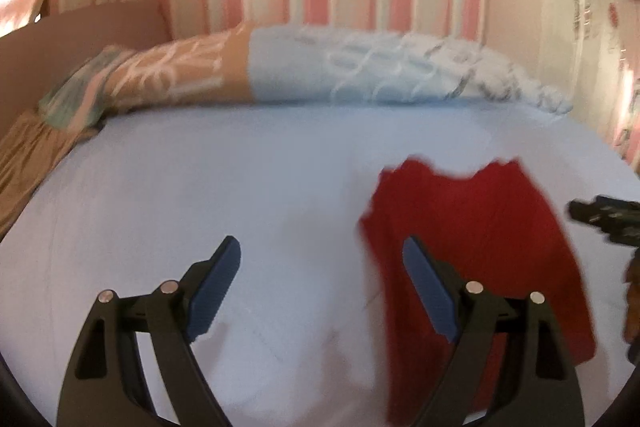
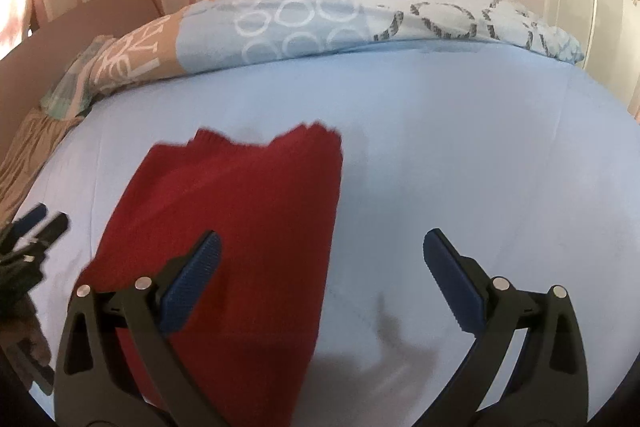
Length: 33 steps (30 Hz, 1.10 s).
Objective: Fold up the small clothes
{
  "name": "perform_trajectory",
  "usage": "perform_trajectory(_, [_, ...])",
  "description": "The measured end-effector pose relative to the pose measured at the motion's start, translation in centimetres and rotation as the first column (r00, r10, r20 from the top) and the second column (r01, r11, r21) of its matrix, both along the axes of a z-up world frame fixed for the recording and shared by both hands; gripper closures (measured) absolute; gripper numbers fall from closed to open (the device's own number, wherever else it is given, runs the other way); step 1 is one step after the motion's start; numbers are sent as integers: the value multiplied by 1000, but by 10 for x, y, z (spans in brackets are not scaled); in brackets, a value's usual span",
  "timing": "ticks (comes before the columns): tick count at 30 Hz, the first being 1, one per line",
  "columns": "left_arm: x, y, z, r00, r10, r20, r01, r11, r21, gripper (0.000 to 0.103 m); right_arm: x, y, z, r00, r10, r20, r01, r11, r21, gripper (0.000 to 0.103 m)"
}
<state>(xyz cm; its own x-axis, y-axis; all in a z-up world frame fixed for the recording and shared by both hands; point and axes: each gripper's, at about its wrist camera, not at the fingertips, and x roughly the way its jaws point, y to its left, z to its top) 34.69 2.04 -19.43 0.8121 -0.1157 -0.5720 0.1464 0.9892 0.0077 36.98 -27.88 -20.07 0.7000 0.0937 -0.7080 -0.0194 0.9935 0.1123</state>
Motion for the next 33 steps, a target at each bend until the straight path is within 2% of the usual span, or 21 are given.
perform_trajectory(2, [11,-11,4,999,-40,2,40,999,0,19,13,1,-1,1000,-6,-15,6,1000,-10,3])
perform_trajectory(4, [23,-27,-4,997,-71,-28,72,997,39,19,27,7,-9,998,0,-58,-2,999,-40,3])
perform_trajectory(6, [39,-42,-26,992,-71,-103,82,991,107,19,39,13,-26,992,-1,-127,-10,996,-86,3])
perform_trajectory(8, [50,-48,-50,984,-39,-176,65,987,149,18,46,14,-38,986,-1,-167,-12,997,-77,3])
perform_trajectory(9, [52,-47,-55,984,-22,-179,49,988,148,16,47,12,-43,985,0,-173,-11,998,-61,3])
perform_trajectory(11, [53,-44,-59,984,18,-179,5,992,129,11,48,9,-48,983,-4,-184,-2,999,-34,3])
perform_trajectory(13, [53,-42,-57,982,36,-184,-18,995,100,12,48,7,-46,982,-10,-191,6,1000,-21,3])
perform_trajectory(18, [39,-30,-42,984,20,-176,-20,1000,3,13,27,4,-29,988,-5,-155,4,1000,-2,3])
perform_trajectory(21, [23,-24,-26,988,8,-153,-10,1000,-14,13,7,0,-21,991,-5,-131,7,1000,15,3])
perform_trajectory(25, [-2,-23,-7,993,-21,-120,22,1000,6,13,-23,5,-6,995,40,-92,-39,999,13,3])
perform_trajectory(28, [-6,-21,-7,990,-24,-141,20,999,-26,13,-34,8,-7,994,51,-98,-48,998,29,3])
perform_trajectory(31, [-8,-21,-16,980,-18,-198,0,996,-92,13,-40,8,-11,993,37,-113,-32,998,46,3])
perform_trajectory(33, [-11,-26,-22,974,-48,-222,17,990,-138,13,-40,12,-14,991,47,-122,-42,998,44,3])
